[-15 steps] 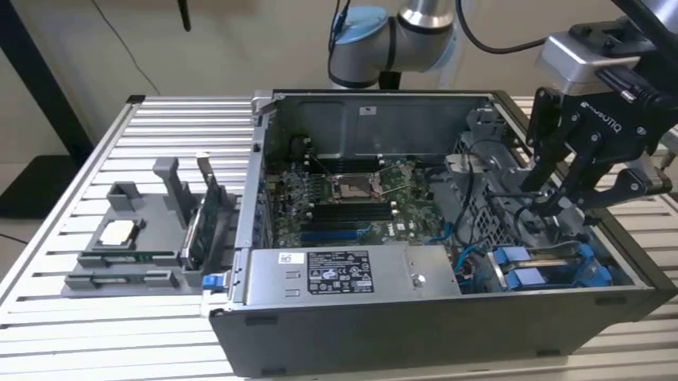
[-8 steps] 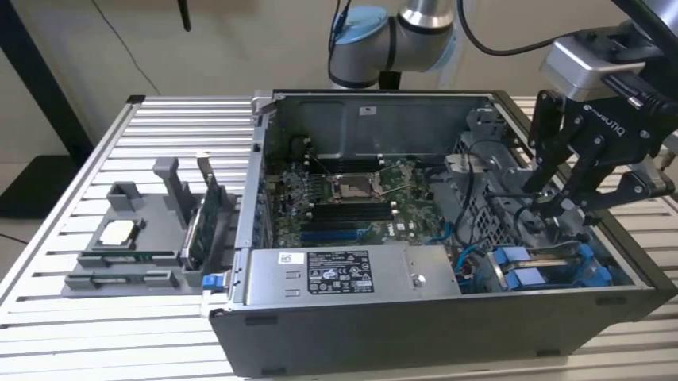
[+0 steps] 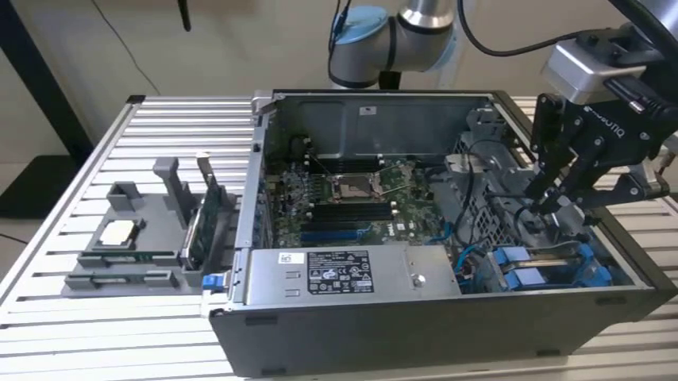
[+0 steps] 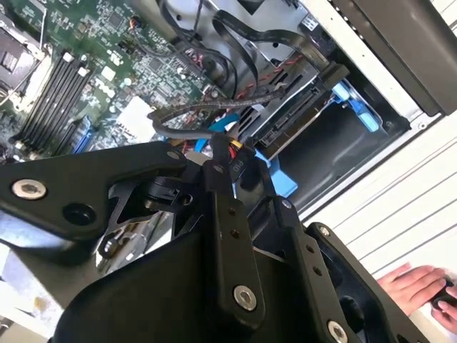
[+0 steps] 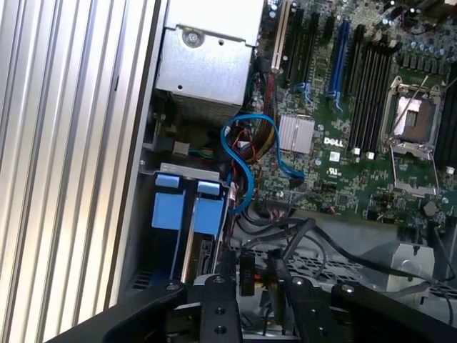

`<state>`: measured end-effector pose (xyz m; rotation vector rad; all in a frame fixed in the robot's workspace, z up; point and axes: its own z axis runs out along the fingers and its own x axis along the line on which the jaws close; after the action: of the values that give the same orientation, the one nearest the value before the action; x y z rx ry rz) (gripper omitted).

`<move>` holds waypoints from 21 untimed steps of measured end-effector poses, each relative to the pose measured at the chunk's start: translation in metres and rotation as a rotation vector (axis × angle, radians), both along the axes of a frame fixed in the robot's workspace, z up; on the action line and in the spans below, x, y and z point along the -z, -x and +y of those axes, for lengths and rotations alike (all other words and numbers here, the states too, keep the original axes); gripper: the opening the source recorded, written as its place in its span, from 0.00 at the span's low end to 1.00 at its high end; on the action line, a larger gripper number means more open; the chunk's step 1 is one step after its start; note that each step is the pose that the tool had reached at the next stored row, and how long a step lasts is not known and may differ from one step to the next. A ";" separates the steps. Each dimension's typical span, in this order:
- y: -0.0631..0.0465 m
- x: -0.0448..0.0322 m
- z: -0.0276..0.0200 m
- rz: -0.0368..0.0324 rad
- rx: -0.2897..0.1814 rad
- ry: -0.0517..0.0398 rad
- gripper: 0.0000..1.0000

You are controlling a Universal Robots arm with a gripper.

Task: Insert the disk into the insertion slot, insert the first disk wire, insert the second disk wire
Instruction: 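Insert the first disk wire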

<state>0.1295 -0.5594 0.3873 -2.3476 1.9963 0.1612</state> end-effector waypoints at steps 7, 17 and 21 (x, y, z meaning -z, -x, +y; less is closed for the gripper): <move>0.000 0.0001 0.0000 0.0000 0.000 -0.0007 0.22; 0.000 0.0008 -0.0011 0.0001 0.001 0.0046 0.19; 0.000 0.0020 -0.0036 0.0001 0.008 0.0067 0.19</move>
<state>0.1299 -0.5629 0.3853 -2.3431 2.0094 0.1544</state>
